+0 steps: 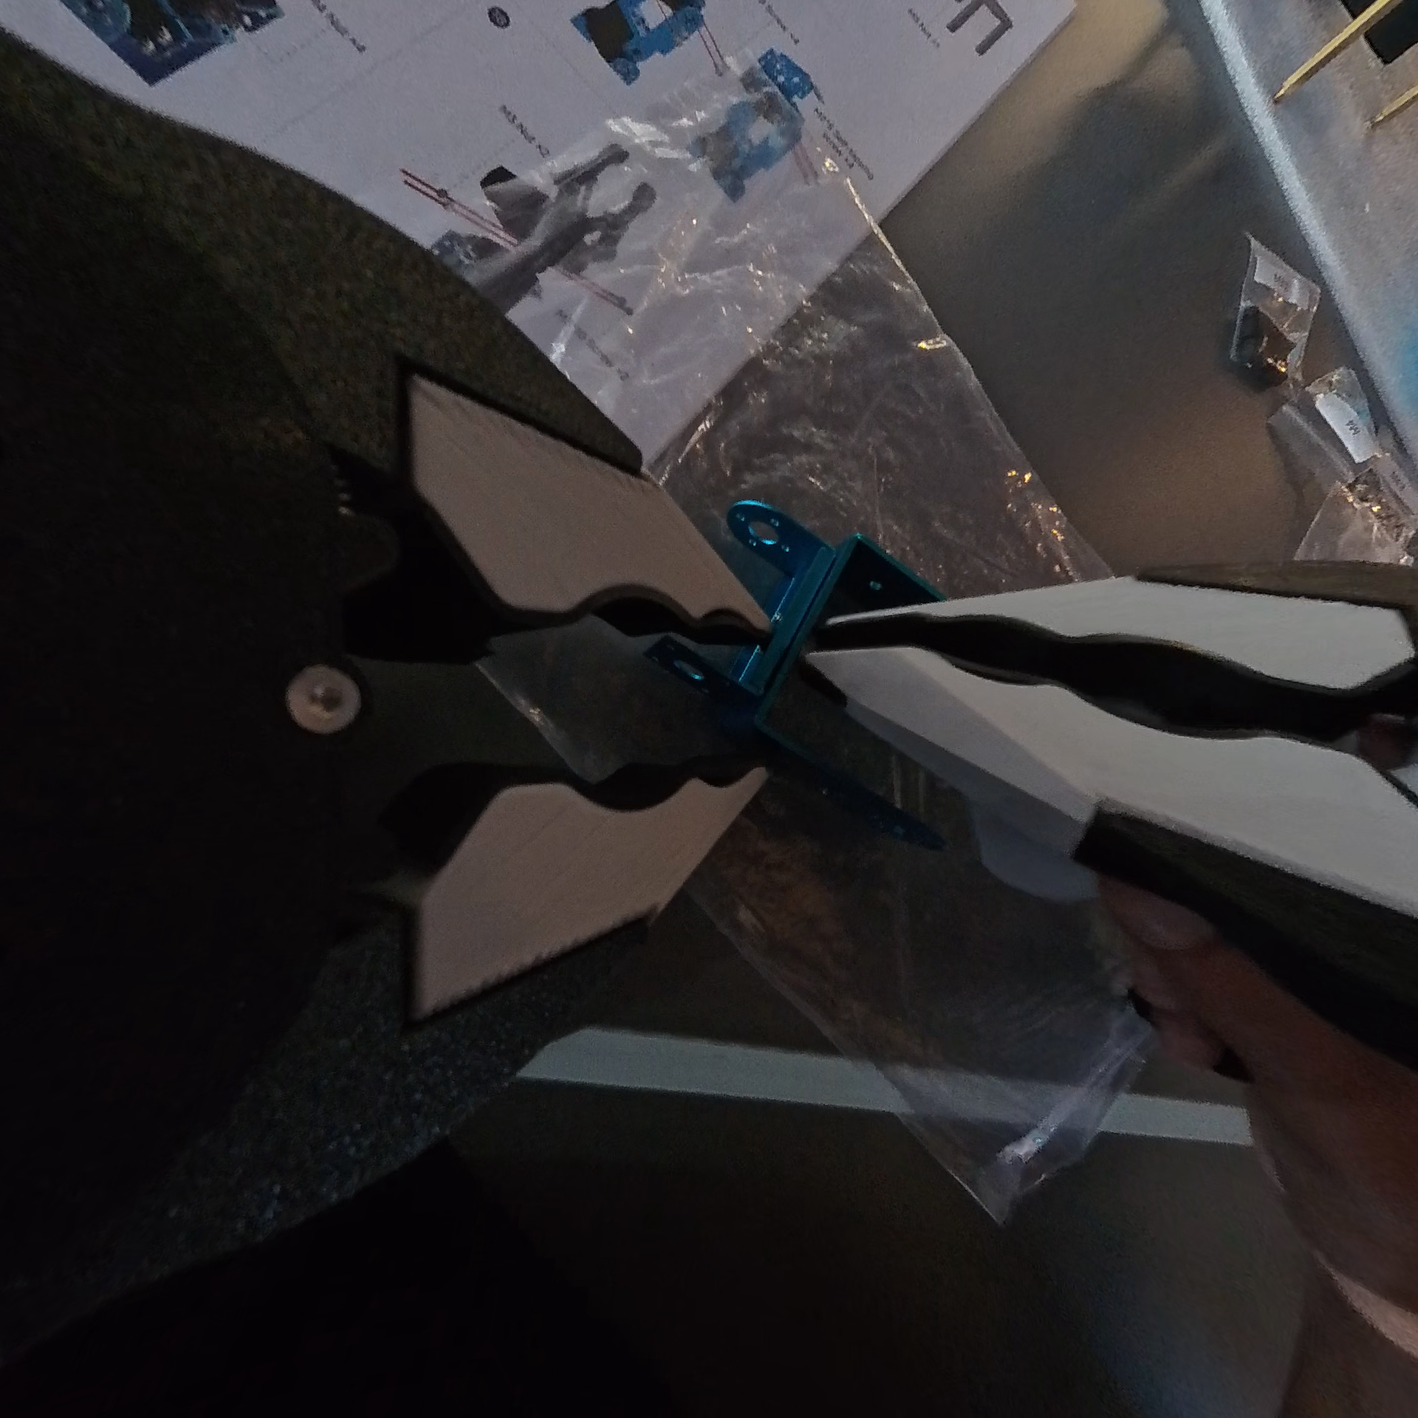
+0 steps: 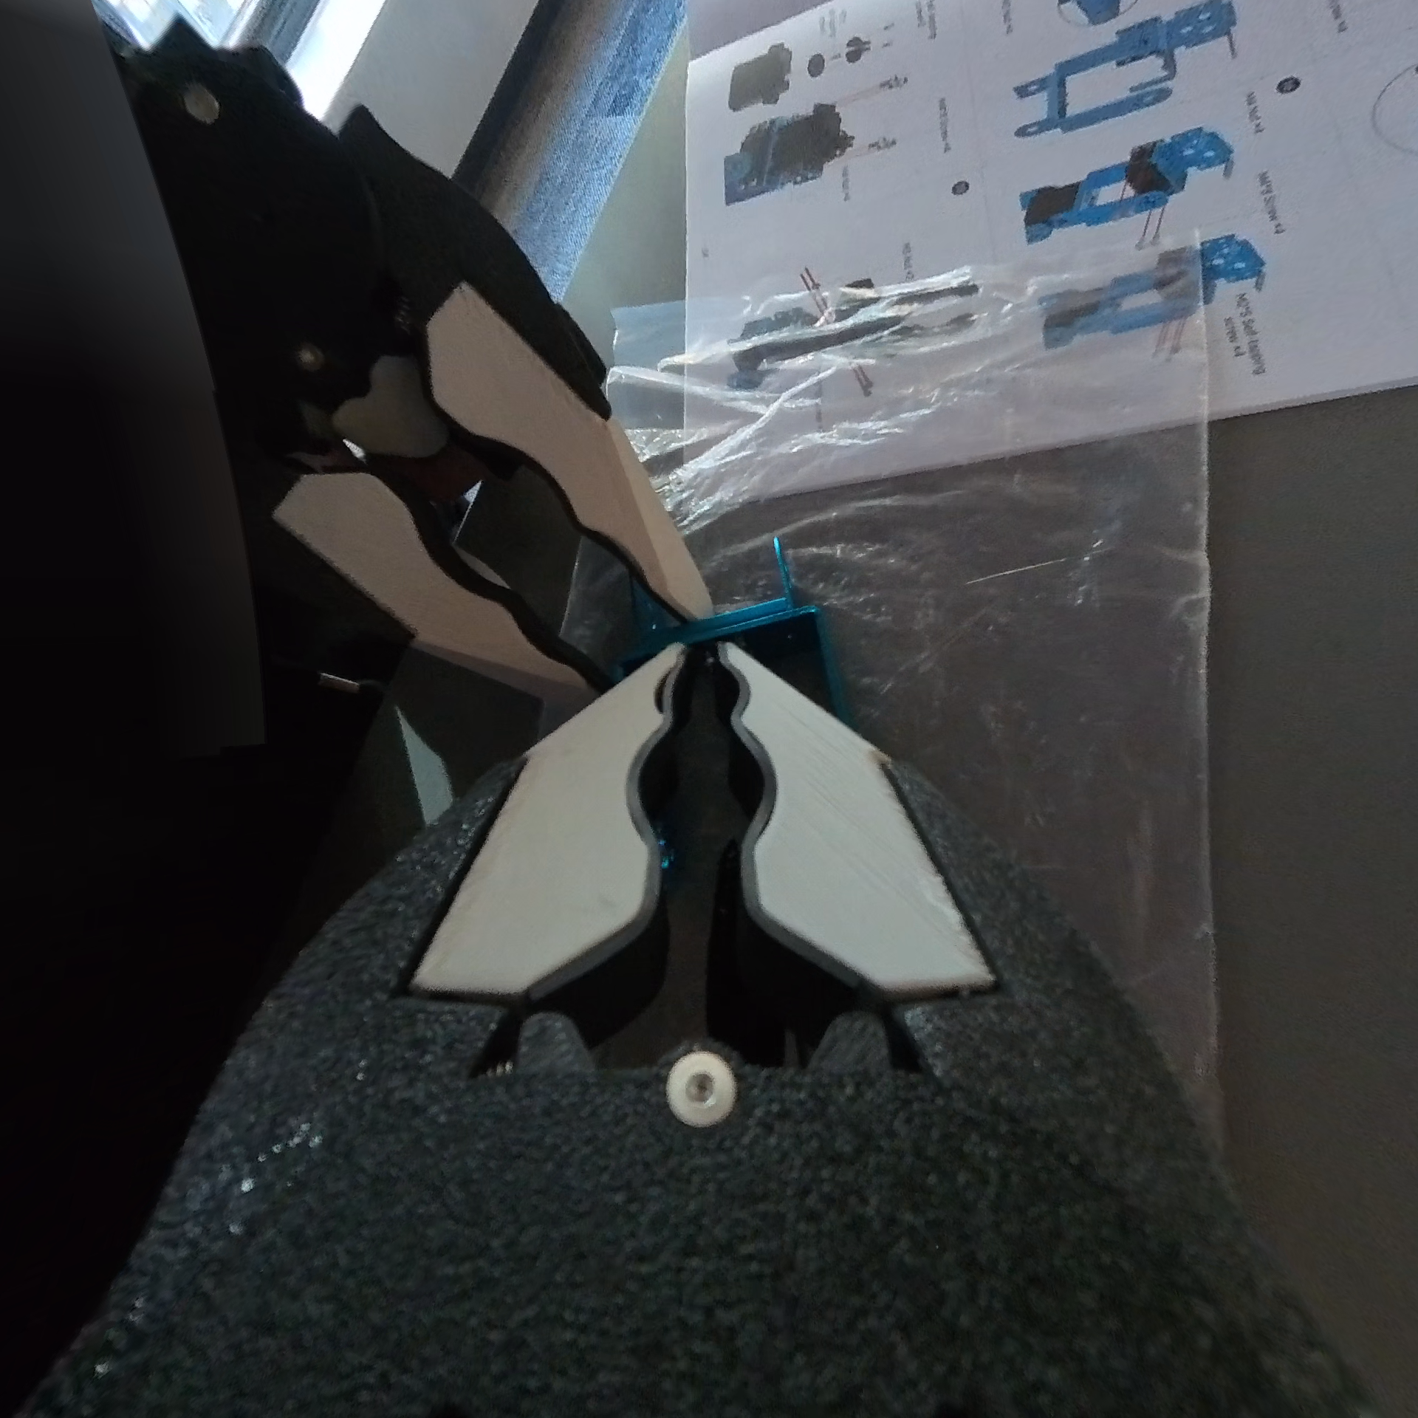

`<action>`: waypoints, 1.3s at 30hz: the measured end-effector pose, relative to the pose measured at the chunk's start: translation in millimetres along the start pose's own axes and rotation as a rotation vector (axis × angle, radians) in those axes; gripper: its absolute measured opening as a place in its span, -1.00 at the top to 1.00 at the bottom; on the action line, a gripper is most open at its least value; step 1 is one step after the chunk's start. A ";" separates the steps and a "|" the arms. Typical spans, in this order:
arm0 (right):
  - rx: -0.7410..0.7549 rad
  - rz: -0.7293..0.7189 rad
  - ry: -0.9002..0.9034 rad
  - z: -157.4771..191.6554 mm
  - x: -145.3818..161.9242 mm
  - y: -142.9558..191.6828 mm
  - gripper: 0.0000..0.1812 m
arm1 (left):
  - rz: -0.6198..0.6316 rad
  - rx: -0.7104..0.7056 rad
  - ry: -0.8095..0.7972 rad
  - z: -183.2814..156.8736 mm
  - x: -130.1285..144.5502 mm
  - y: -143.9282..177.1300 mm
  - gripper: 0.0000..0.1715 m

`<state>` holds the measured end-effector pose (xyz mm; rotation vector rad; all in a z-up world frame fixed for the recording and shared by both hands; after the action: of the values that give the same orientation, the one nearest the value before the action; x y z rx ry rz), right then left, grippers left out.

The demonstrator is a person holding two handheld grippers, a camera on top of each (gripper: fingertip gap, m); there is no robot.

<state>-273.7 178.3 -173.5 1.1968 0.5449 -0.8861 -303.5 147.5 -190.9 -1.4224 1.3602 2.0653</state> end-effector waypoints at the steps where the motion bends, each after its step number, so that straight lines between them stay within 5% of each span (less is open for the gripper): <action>1: 0.001 -0.005 0.003 -0.5 -1.5 2.6 0.93 | 0.000 0.000 0.000 0.0 0.1 0.0 0.68; 9: 0.046 0.013 0.167 -9.1 -4.2 11.7 0.57 | -0.003 0.002 0.000 0.1 0.3 0.3 0.68; 19: 0.105 0.056 0.317 -10.3 -2.2 0.6 0.54 | -0.008 0.003 -0.005 0.0 0.6 0.7 0.68; 39: 0.027 0.083 0.231 -10.2 2.3 -3.6 0.51 | -0.007 0.012 -0.012 -2.1 0.2 -0.1 0.68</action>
<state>-274.5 186.9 -180.3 1.3458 0.6654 -0.6904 -302.3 145.8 -191.2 -1.4051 1.3588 2.0545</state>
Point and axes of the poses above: each gripper's, where its closed fingertips meet, y back along the fingers, x out of its underside, z = x × y across the jaws, the point moved 3 cm from there along y, back along the fingers, and after that the axes turned 6 degrees about -z, right-handed, at the moved point
